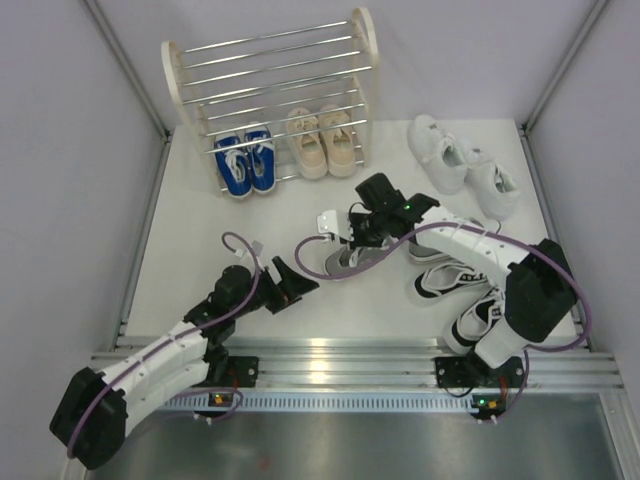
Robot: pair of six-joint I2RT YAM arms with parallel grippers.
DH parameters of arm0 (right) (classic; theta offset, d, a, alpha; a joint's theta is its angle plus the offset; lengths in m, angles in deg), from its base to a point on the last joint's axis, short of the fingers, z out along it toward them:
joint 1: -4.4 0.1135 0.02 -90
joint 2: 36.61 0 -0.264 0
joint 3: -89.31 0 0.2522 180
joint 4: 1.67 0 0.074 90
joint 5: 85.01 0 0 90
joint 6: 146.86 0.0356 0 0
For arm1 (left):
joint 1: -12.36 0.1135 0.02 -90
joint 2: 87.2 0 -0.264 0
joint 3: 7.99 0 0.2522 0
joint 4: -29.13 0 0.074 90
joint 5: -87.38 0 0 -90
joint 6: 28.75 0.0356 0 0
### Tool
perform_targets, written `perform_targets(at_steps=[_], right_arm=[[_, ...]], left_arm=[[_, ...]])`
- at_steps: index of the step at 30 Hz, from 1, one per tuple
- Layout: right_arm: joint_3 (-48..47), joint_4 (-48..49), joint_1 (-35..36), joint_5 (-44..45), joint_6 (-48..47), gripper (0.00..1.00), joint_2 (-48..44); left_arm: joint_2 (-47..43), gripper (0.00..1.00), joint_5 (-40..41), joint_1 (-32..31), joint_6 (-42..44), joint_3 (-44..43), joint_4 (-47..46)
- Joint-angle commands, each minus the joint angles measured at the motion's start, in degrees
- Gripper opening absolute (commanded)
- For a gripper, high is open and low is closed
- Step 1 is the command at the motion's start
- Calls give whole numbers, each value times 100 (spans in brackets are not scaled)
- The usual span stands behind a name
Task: Place and organize the shoes onto the shoe shelf
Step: Pick up the shoe at the center of the board.
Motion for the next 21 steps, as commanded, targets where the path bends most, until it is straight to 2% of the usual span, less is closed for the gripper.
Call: perform_targets(at_steps=[1, 6, 12, 21], right_arm=[[-192, 315, 190, -396, 185, 0, -401], [-148, 332, 401, -502, 264, 0, -419], [-342, 271, 498, -555, 326, 0, -436], [-210, 332, 498, -766, 378, 0, -551]], left_arm=[[-331, 98, 206, -10, -407, 95, -1230], [-201, 98, -74, -2, -389, 17, -1467], [782, 98, -479, -2, -380, -168, -1652], [1390, 95, -813, -2, -582, -353, -2399]])
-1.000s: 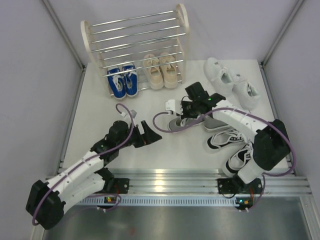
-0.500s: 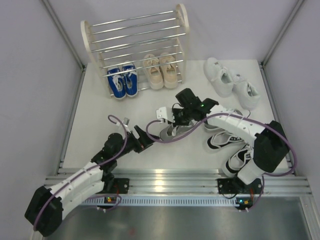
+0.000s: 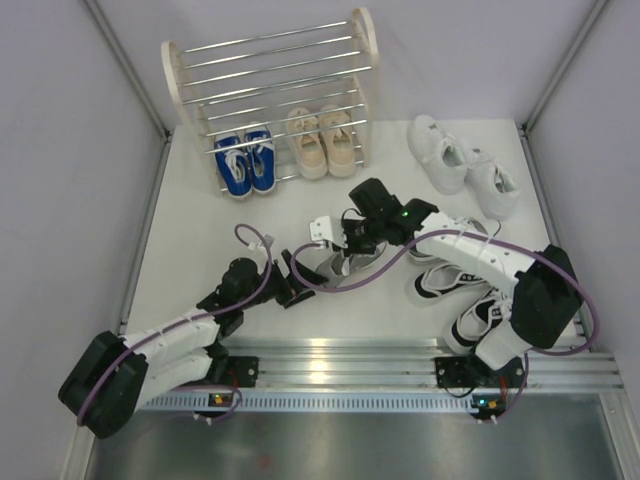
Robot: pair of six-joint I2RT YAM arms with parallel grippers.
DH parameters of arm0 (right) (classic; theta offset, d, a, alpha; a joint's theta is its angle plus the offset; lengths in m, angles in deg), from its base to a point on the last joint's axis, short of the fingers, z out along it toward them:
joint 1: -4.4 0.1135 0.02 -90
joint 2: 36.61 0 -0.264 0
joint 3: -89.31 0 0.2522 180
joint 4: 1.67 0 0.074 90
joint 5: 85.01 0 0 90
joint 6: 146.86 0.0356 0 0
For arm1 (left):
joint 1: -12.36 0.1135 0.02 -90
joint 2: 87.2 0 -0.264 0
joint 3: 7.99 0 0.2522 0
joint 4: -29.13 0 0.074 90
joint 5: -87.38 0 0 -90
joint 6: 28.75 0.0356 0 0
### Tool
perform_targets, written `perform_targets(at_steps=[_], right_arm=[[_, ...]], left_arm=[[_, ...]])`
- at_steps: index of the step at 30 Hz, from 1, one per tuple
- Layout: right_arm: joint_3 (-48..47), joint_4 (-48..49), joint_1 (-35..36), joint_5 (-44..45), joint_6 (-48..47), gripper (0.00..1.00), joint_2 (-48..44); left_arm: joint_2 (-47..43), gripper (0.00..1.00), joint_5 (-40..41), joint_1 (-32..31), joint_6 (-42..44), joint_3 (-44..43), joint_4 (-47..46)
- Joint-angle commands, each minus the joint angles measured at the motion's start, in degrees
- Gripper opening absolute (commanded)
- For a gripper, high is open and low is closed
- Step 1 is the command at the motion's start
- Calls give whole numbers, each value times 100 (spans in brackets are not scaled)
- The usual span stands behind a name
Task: Place and organize the shoes onto the shoe shelf
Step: Pick up the shoe at the center of the board.
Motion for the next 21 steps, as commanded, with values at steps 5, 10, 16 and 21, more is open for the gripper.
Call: perform_targets(at_steps=[5, 10, 16, 21], right_arm=[[-333, 326, 116, -473, 189, 0, -266], [-289, 335, 116, -535, 224, 0, -266], [-210, 370, 151, -579, 268, 0, -266], [-166, 370, 142, -657, 268, 0, -301]], left_arm=[[320, 90, -241, -10, -93, -415, -716], [408, 80, -74, -10, -101, -362, -742], [417, 61, 137, -10, -224, -318, -874], [505, 41, 216, -10, -268, -274, -918]])
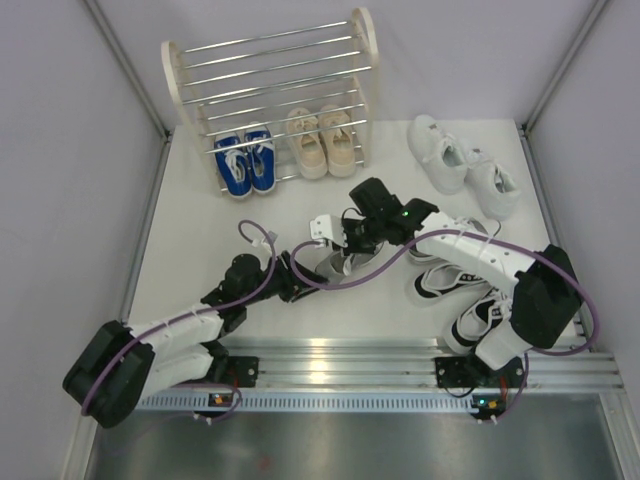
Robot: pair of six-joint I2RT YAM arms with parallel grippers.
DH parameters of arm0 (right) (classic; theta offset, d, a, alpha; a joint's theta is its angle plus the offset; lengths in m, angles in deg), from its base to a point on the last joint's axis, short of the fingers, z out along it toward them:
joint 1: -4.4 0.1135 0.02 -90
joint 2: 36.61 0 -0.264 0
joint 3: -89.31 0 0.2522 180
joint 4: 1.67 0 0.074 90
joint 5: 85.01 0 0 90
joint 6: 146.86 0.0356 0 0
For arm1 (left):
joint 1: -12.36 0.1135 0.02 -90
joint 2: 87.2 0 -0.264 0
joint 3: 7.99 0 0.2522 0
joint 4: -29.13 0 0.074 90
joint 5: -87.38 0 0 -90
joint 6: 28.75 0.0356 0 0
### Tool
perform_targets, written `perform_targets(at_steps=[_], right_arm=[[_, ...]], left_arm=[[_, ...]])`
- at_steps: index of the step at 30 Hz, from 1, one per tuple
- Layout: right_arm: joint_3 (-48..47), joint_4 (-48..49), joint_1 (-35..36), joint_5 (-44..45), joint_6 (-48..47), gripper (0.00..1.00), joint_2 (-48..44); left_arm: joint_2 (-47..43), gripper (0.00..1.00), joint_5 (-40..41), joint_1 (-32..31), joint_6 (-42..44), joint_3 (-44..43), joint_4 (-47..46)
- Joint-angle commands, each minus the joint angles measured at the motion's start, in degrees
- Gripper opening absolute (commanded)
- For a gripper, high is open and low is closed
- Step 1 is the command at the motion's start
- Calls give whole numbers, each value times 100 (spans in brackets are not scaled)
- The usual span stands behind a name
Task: Place and organize the shoes onto the shoe shelf
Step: Pick up the shoe at the center of the board.
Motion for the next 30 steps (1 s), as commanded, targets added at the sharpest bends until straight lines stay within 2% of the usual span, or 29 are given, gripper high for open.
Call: perform_targets(at_steps=[1, 7, 9, 13, 14, 15, 16, 18, 20, 22, 28, 30], right_arm=[[-144, 348, 142, -634, 100, 0, -312], [-48, 304, 142, -730, 38, 0, -365], [-3, 304, 142, -774, 12, 0, -400], [146, 409, 151, -705, 20, 0, -400], [155, 444, 142, -626, 99, 3, -383], [146, 471, 125, -582, 134, 7, -356], [120, 480, 133, -546, 222, 20, -347], [50, 489, 90, -555, 310, 36, -365], [14, 480, 37, -572, 363, 42, -435], [-90, 445, -68, -555, 389, 52, -558], [-224, 532, -656, -835, 881, 62, -927], [-109, 594, -867, -1326, 1049, 63, -1050]], left_arm=[[101, 39, 358, 9, -59, -55, -538], [207, 7, 437, 18, 336, -29, -529], [128, 1, 577, 9, 530, 50, -512], [-311, 0, 806, 18, 820, 155, -353], [-425, 0, 841, 18, 873, 164, -318], [-670, 0, 920, 9, 917, 173, -257], [-803, 0, 973, 18, 934, 182, -56], [-1215, 0, 1226, 18, 970, 226, 234], [-1489, 0, 1394, 18, 952, 270, 569], [-1840, 0, 1535, 18, 944, 340, 736], [-2360, 0, 1606, 27, 935, 437, 1211], [-2474, 0, 1571, 18, 908, 446, 1334]])
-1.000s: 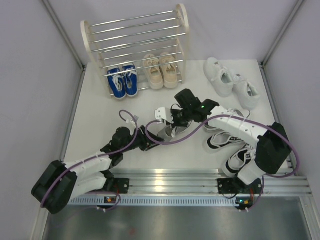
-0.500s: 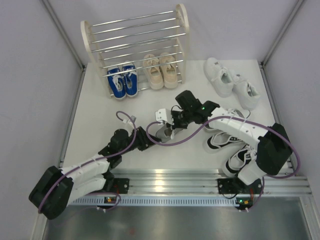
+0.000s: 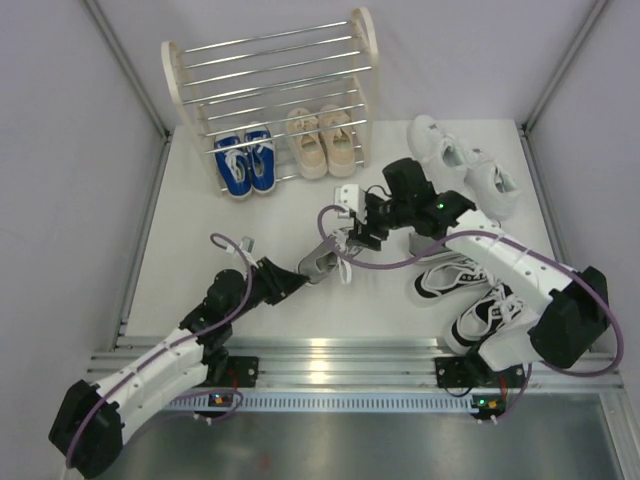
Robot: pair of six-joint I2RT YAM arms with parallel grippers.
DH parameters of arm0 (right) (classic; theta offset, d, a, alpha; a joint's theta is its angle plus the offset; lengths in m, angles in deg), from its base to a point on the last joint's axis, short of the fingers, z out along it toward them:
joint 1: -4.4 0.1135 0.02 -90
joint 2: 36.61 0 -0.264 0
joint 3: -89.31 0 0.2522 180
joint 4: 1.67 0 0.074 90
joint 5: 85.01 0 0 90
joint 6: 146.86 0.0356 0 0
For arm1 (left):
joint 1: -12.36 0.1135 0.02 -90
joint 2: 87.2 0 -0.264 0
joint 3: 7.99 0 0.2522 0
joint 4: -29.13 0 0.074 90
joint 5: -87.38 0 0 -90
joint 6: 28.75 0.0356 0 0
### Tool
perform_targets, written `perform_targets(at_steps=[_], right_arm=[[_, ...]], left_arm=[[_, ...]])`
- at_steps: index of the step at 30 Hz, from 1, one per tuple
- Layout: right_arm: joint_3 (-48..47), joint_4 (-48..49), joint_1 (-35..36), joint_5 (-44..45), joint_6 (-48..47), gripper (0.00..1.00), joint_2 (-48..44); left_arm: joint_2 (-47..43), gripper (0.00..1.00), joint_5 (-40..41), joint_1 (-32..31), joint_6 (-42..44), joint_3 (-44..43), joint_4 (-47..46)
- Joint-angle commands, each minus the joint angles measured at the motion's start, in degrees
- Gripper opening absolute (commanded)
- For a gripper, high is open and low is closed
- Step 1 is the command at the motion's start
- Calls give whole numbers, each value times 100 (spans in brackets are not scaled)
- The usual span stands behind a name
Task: Place and organize the shoes onto the shoe shelf
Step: Pick up the shoe at the center of the board.
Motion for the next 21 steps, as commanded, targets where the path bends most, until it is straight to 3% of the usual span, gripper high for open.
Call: perform_targets(at_steps=[1, 6, 17, 18, 21], right_arm=[[19, 273, -472, -864, 299, 63, -373], [635, -193, -483, -1867, -1483, 64, -312], [-216, -219, 71, -938, -2610, 63, 1225], [-295, -237, 158, -875, -2654, 62, 1314], [-287, -115, 273, -655, -2672, 35, 1508]], left_arm=[[-219, 0, 229, 38, 71, -5, -100], [36, 0, -183, 29, -52, -14, 50], [-174, 0, -351, 38, -8, 4, 287], [-201, 0, -351, 38, -17, 4, 287], [-245, 0, -351, 38, -52, 30, 296]])
